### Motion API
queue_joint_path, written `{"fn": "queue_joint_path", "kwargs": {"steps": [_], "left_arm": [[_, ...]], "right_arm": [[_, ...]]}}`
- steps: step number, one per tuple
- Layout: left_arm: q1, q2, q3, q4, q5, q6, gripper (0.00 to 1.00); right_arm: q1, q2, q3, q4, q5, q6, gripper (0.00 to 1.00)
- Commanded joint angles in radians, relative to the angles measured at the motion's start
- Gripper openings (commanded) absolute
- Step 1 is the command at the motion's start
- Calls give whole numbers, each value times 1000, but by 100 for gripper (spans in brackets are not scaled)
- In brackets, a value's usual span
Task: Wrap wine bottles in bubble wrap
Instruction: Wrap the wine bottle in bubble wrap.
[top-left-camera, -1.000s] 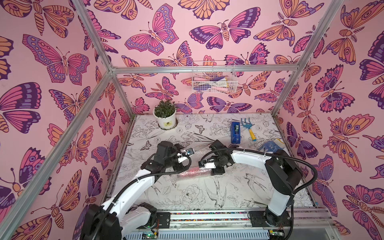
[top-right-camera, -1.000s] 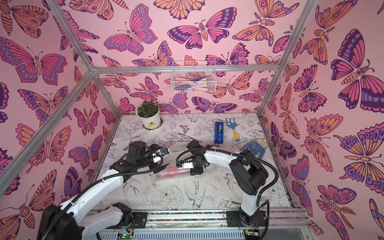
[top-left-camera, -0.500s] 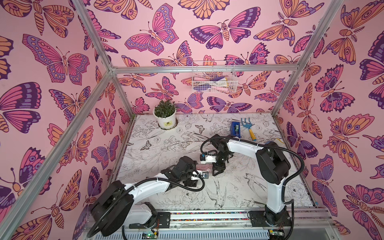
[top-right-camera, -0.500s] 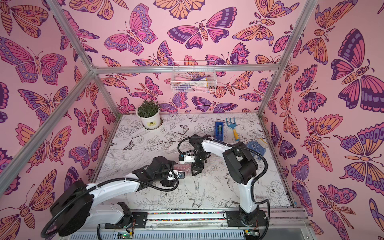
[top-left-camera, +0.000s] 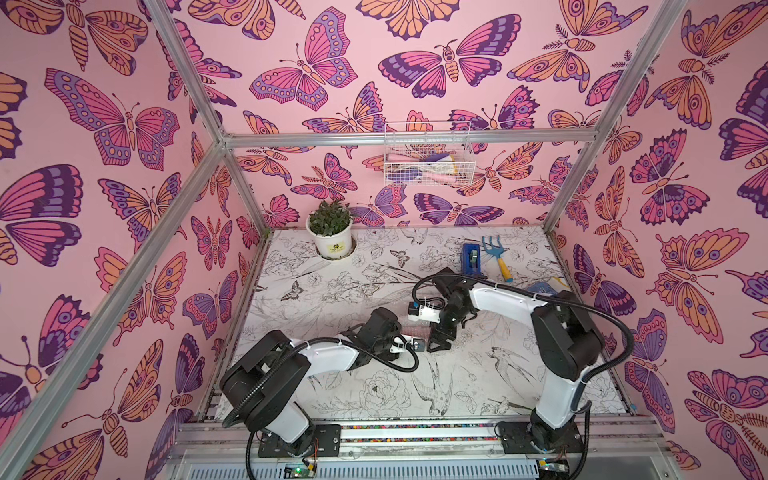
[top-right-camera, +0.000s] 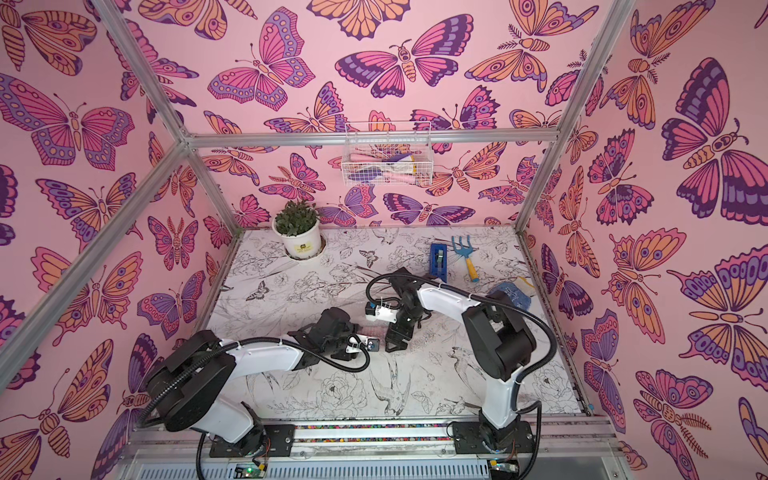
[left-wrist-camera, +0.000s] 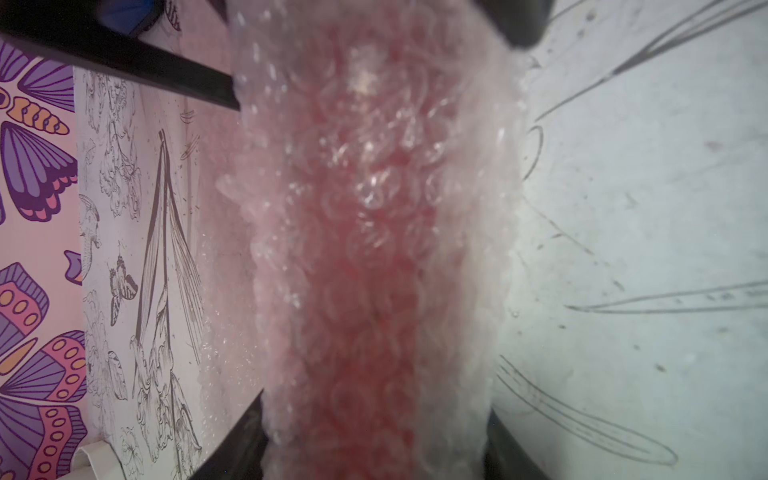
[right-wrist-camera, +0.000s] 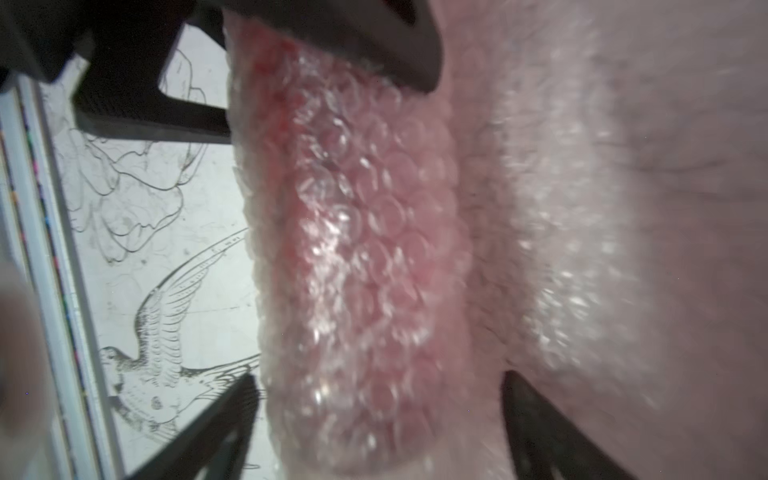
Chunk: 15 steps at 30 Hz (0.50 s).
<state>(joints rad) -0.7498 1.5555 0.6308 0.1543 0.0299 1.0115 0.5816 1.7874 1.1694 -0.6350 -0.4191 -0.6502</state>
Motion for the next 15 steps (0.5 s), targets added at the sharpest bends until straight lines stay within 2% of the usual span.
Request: {"fn": "queue_joint_path", "kwargs": {"steps": [1, 5, 9, 12, 15], "left_arm": [[26, 18, 25, -156, 46, -19, 28], [90, 25, 147, -397, 185, -94, 28], [151, 59, 270, -609, 296, -105, 27], [192, 129, 381, -781, 387, -100, 26], [216, 221, 502, -955, 439, -72, 26]], "right_arm": [[-13, -149, -108, 288, 101, 99, 99], [-2, -360, -307, 529, 194, 82, 99], [65, -516, -464, 650, 262, -75, 99], [157, -557, -564, 763, 317, -211, 99], [238, -525, -608, 861, 345, -264, 99]]}}
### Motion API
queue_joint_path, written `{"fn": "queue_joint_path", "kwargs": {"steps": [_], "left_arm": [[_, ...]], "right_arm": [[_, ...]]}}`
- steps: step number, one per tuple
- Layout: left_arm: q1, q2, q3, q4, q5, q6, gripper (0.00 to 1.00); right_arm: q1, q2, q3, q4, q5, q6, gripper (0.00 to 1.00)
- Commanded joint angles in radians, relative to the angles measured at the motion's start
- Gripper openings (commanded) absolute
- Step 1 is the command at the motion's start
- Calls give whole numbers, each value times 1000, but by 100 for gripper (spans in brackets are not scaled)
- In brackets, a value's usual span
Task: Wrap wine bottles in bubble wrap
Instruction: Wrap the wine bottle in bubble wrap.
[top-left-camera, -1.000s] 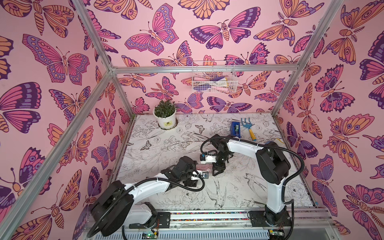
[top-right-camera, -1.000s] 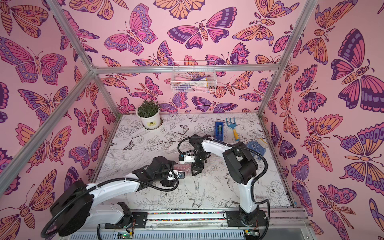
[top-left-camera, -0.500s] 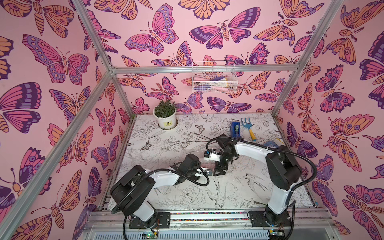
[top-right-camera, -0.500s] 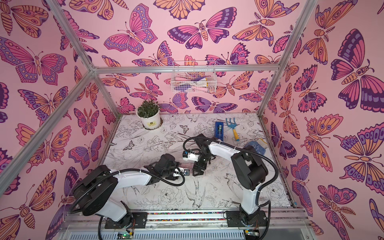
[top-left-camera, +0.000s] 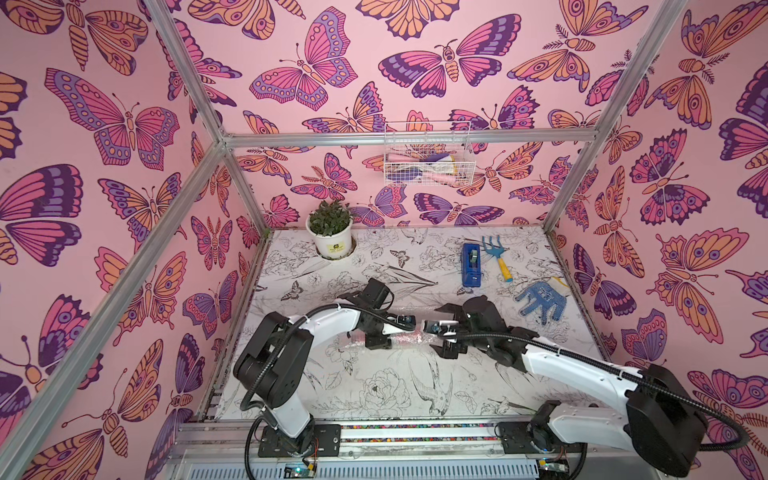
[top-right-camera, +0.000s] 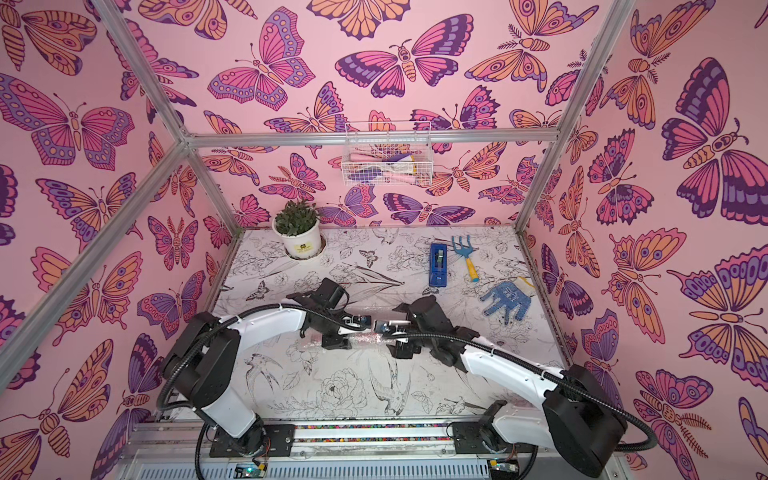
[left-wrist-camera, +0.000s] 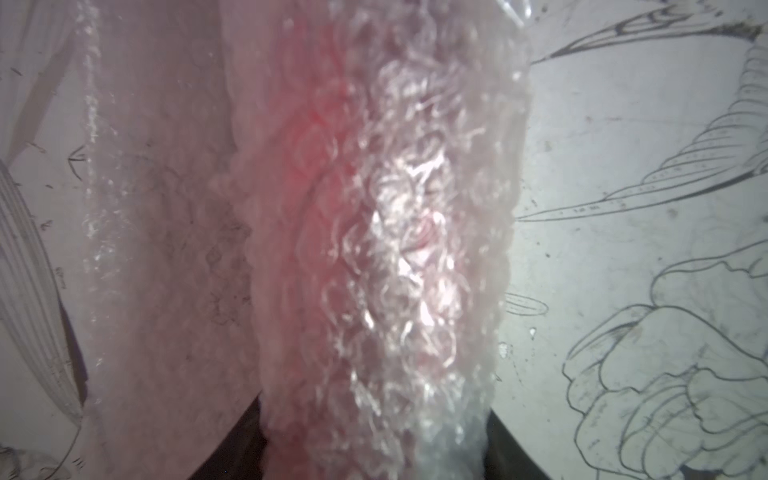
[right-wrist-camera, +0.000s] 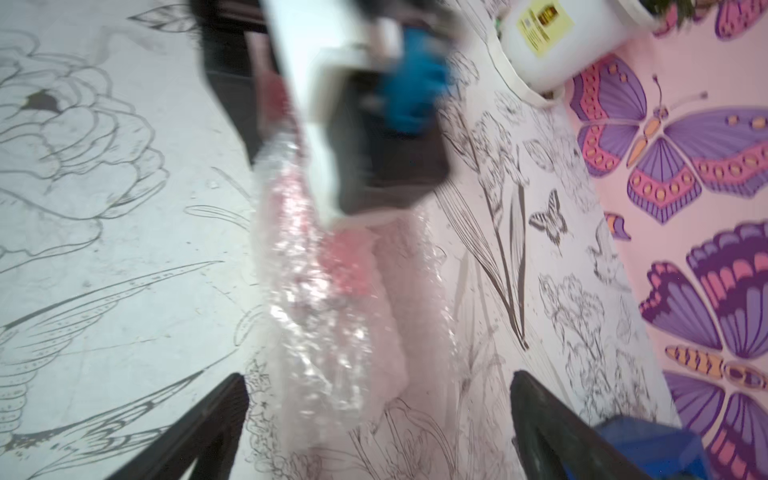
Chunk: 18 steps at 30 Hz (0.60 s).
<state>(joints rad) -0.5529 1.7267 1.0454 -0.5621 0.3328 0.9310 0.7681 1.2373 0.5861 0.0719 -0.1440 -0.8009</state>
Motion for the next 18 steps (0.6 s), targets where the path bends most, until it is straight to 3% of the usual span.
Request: {"fn": "queue_joint_path", "kwargs": {"steps": [1, 4, 8, 18], "left_arm": [[22, 81, 126, -295, 155, 14, 26], [24, 189, 243, -448, 200, 29, 25], [25, 287, 312, -514, 239, 43, 25], [48, 424, 393, -561, 217, 53, 29]], "right_arm": [[72, 43, -25, 175, 80, -122, 99], [112, 110, -29, 257, 91, -150, 99], [127, 202, -19, 357, 107, -178, 99], [122, 387, 126, 210, 143, -170, 96]]}}
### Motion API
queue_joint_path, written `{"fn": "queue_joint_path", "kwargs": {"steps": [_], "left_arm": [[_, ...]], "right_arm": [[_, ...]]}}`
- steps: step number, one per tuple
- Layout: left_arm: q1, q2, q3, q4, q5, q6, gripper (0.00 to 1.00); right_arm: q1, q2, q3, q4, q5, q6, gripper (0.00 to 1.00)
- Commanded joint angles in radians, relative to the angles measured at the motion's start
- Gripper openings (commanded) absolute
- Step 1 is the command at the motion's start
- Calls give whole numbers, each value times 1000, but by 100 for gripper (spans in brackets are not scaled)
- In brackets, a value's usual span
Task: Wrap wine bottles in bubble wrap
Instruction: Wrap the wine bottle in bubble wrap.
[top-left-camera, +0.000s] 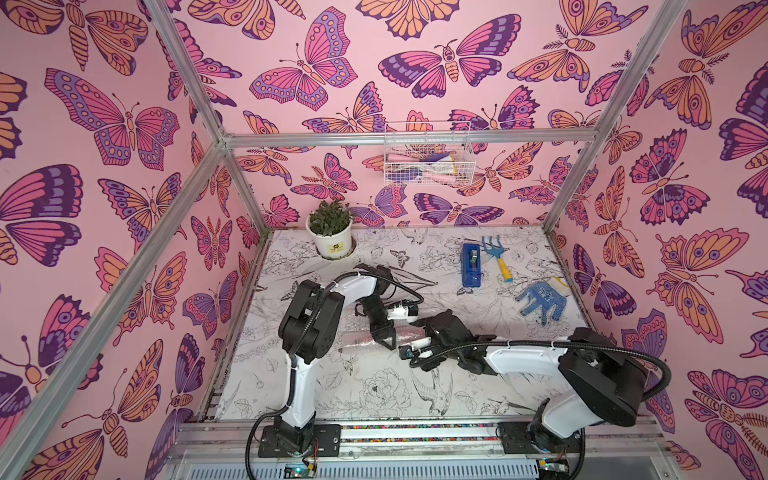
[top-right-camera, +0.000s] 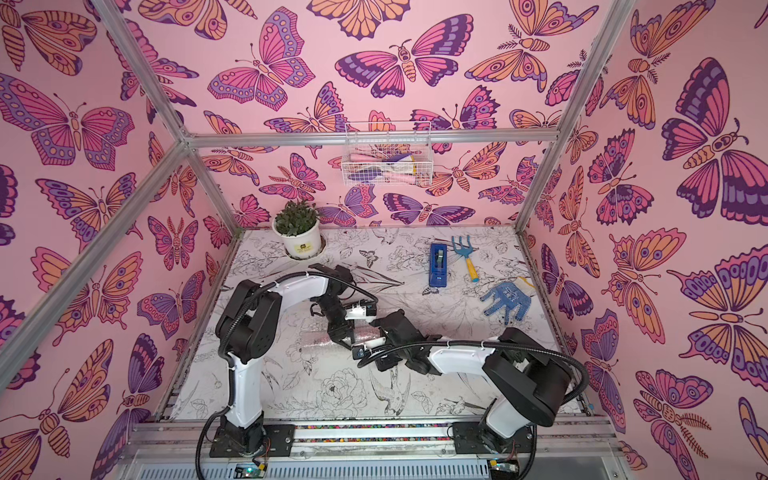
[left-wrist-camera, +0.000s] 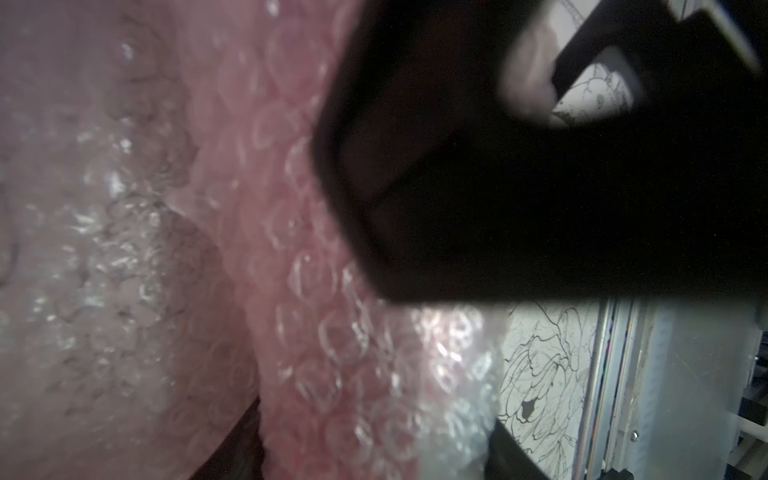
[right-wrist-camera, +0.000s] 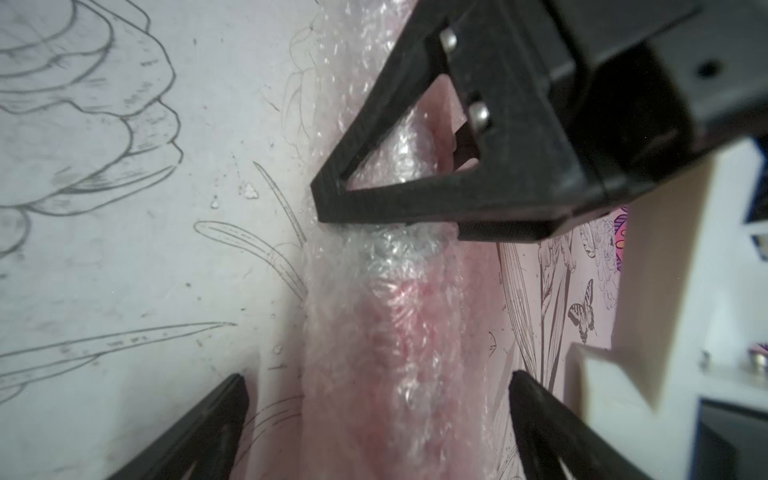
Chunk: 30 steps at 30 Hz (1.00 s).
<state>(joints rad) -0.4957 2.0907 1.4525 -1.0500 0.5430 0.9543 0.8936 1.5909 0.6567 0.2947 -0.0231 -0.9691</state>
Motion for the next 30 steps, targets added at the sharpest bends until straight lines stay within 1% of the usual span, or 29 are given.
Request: {"fn": "queue_joint_path", "kwargs": {"steps": [1, 3, 5, 9, 11, 12, 13, 18, 21, 22, 23, 25, 27, 28, 30], "left_arm": [[-9, 60, -12, -74, 7, 29, 30], [-6, 55, -10, -74, 7, 34, 36], [2, 48, -5, -73, 10, 37, 41], [42, 40, 19, -73, 49, 36, 58], [65, 25, 24, -54, 64, 18, 73], [73, 12, 18, -33, 63, 3, 98], [80, -9, 7, -4, 60, -11, 100], [110, -165, -84, 165, 71, -55, 100], [137, -296, -157, 286, 56, -109, 100], [148, -352, -196, 353, 32, -150, 100], [156, -409, -236, 431, 3, -197, 100], [166, -520, -325, 559, -40, -249, 99], [167, -630, -431, 701, -94, -302, 100], [166, -684, -481, 751, -120, -308, 100], [152, -773, -540, 767, -160, -298, 99]], "right_arm": [[-5, 52, 75, -36, 21, 3, 94], [-9, 84, 111, -90, 20, 5, 87], [-14, 117, 147, -161, 15, 2, 76], [-25, 162, 196, -295, 23, -11, 67], [-35, 176, 222, -365, 7, -10, 58], [-39, 183, 237, -408, -3, -8, 54], [-40, 191, 254, -444, -6, -1, 49], [-41, 211, 288, -546, -21, 21, 31], [-46, 204, 298, -590, -44, 31, 20], [-50, 201, 306, -611, -59, 42, 17], [-57, 196, 317, -637, -79, 50, 15], [-72, 187, 343, -687, -122, 66, 14], [-98, 181, 383, -761, -189, 84, 15], [-112, 185, 411, -807, -229, 103, 16], [-146, 210, 485, -935, -305, 134, 16]]}}
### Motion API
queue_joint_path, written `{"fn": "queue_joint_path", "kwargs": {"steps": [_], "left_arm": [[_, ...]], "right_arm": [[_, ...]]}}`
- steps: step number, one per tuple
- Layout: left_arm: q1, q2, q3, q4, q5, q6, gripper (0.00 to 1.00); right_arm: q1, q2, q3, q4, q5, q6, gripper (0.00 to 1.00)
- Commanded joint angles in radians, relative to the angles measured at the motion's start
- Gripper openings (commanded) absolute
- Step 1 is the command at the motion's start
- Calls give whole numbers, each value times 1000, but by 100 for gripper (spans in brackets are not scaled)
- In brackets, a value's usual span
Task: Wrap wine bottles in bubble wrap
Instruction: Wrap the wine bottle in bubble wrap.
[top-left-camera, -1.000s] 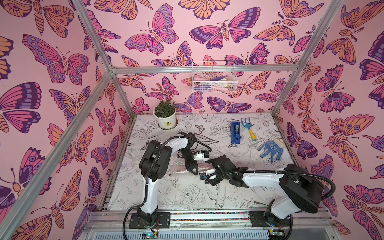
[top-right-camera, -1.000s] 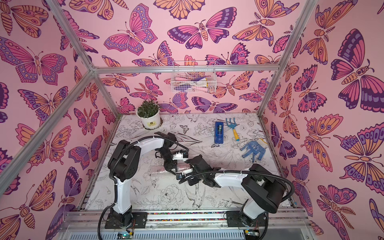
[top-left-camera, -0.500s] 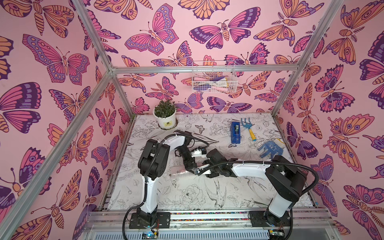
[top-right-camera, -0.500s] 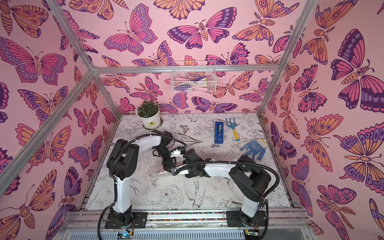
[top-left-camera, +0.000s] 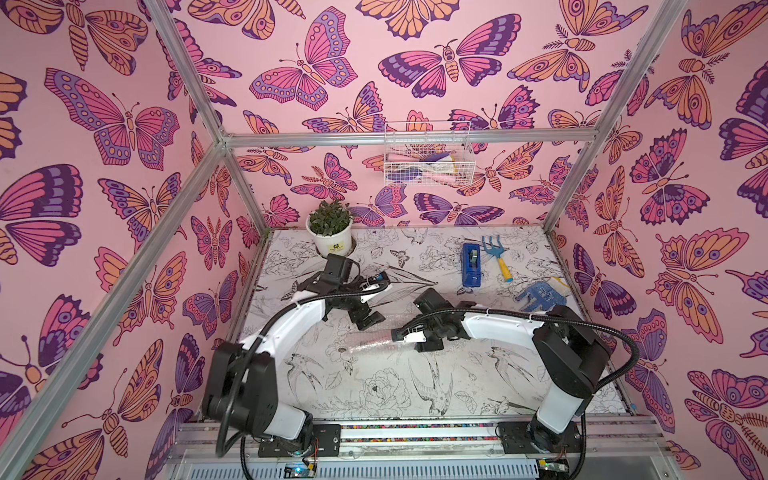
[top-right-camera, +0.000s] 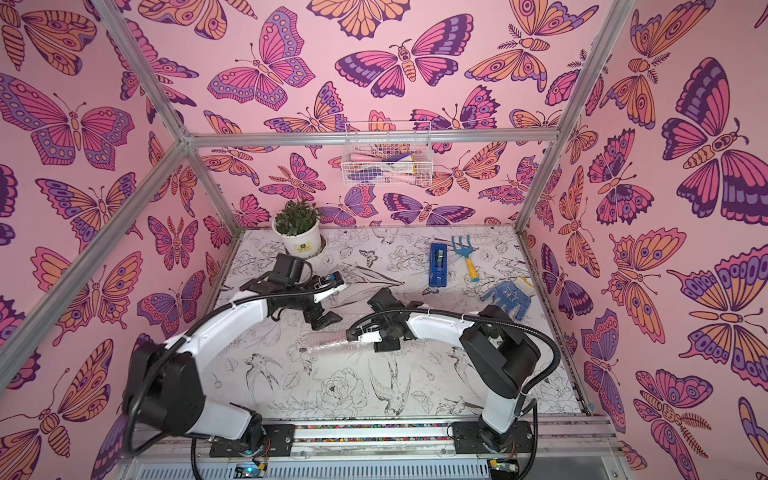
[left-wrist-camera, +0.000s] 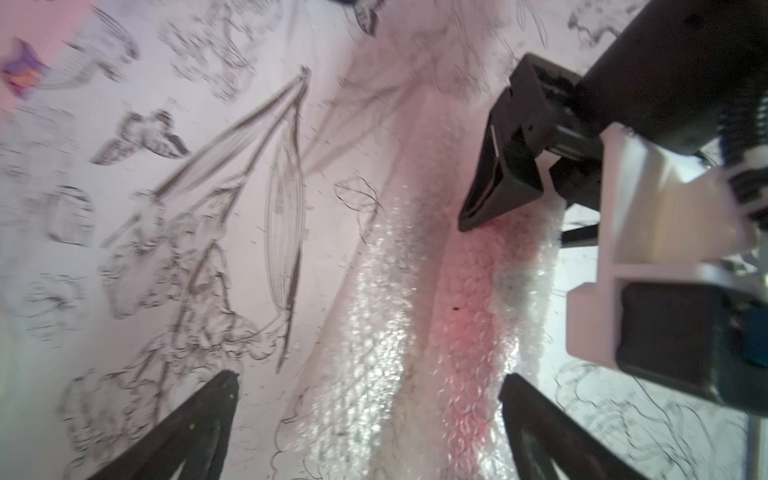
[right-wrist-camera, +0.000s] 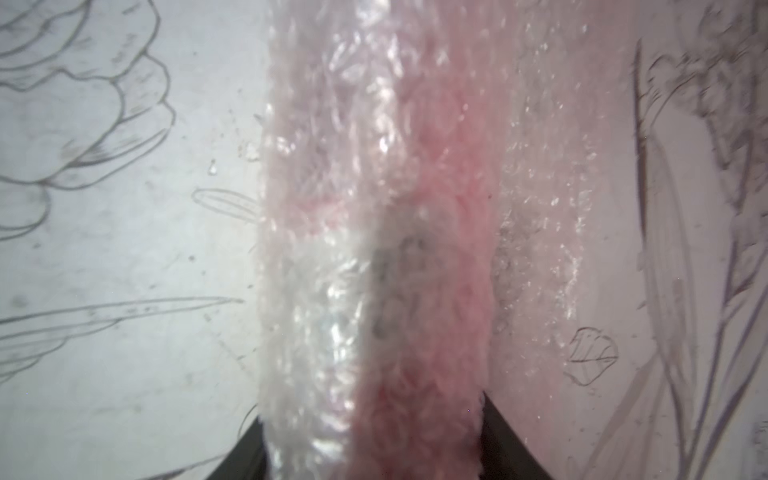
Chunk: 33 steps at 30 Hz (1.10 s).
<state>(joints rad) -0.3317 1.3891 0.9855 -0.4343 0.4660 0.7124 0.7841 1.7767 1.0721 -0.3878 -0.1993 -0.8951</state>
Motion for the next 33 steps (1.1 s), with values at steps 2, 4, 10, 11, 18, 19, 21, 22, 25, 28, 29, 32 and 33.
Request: {"fn": "queue_joint_path", "kwargs": {"steps": [2, 4, 10, 11, 18, 19, 21, 22, 25, 28, 29, 32, 33], "left_arm": [[-34, -169, -131, 157, -119, -34, 100], [-83, -251, -205, 160, -161, 39, 100], [-283, -355, -408, 287, -335, 147, 100], [-310, -350, -430, 323, -355, 153, 100], [-405, -175, -444, 532, -428, 243, 100], [-407, -144, -433, 554, -418, 255, 100], [-414, -63, -418, 598, -406, 274, 100], [-416, -30, -412, 621, -402, 283, 100], [-417, 51, -401, 680, -400, 295, 100], [-420, 109, -394, 717, -382, 295, 99], [-420, 125, -388, 721, -379, 291, 98], [-420, 166, -377, 715, -382, 289, 83], [-420, 179, -376, 707, -388, 291, 75]], "right_arm": [[-65, 60, 143, -356, -204, 80, 14], [-90, 103, 203, -434, -255, 111, 13], [-128, 222, 353, -605, -316, 151, 12], [-134, 240, 374, -625, -326, 156, 12], [-175, 298, 467, -662, -420, 169, 14], [-176, 296, 468, -657, -423, 165, 16], [-178, 295, 473, -651, -429, 168, 18], [-180, 296, 474, -647, -433, 172, 21], [-183, 297, 471, -637, -439, 177, 28], [-183, 292, 457, -619, -438, 181, 37], [-183, 288, 449, -608, -435, 189, 40], [-187, 269, 430, -564, -425, 212, 46], [-188, 257, 423, -545, -422, 224, 48]]}}
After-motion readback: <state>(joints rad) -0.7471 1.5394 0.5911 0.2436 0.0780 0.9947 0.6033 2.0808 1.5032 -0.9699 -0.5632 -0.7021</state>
